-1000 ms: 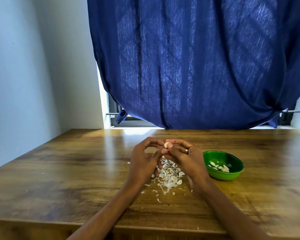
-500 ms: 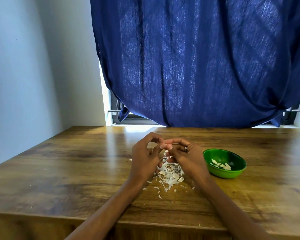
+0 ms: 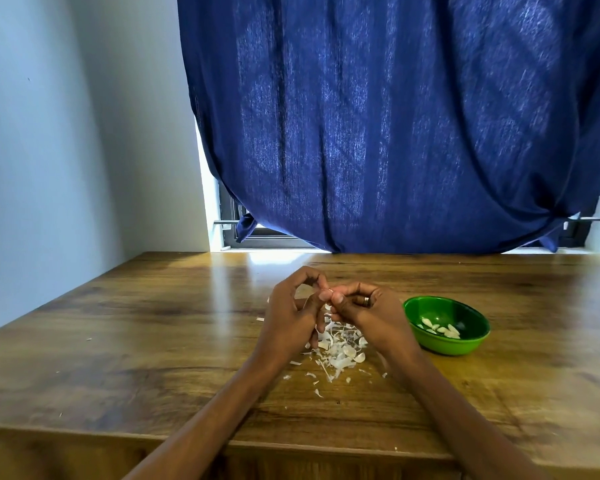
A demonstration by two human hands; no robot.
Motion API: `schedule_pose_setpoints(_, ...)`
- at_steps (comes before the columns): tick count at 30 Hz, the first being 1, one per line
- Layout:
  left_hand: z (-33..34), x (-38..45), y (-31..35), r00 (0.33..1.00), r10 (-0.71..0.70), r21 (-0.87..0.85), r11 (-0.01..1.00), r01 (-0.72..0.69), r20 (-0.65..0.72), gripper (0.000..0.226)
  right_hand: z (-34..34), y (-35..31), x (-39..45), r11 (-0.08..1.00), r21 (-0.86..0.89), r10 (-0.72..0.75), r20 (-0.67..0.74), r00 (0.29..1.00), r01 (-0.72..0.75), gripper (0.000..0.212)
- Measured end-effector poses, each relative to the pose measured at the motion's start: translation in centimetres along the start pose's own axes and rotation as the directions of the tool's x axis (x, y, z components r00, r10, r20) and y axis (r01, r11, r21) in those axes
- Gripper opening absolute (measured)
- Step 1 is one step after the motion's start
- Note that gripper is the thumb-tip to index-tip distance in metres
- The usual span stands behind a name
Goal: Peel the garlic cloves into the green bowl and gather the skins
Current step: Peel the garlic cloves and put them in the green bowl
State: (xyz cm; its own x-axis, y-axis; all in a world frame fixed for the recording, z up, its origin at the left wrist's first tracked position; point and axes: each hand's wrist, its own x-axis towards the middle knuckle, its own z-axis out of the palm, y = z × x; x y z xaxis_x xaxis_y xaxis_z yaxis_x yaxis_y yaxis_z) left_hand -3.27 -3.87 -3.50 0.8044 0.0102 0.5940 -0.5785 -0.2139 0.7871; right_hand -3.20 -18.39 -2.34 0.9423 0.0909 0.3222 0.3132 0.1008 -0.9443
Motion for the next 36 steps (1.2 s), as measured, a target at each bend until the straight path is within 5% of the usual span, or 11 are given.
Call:
schedule_pose_setpoints(8,0.3,0.0,-0.4,0.995,-0.043,-0.010,0.999,0.042,-0.087,0.014,0.4,0.5,0.4,0.995,-0.103,-0.013,-0.028,1.000,0.010,0.002)
schedule_pose_setpoints(20,0.8,-0.1,0.0,0.995,-0.068,-0.088,0.994,0.061,-0.069,0.010,0.8,0.8,0.6,0.987,0.148,0.064,0.010,0.998,-0.065,0.007)
schedule_pose_setpoints(28,0.6,0.4,-1.1,0.983,0.095,0.172,0.983,-0.068,-0.157,0.041,0.8,0.4,0.4,0.975,0.204,0.080,0.060,0.995,-0.090,0.017)
schedule_pose_setpoints(36,0.6,0.2,-0.1,0.965,0.128,0.125,0.987,-0.101,-0.230,0.035,0.6,-0.1,0.3,0.968,0.231,0.107,-0.010,0.994,-0.102,0.020)
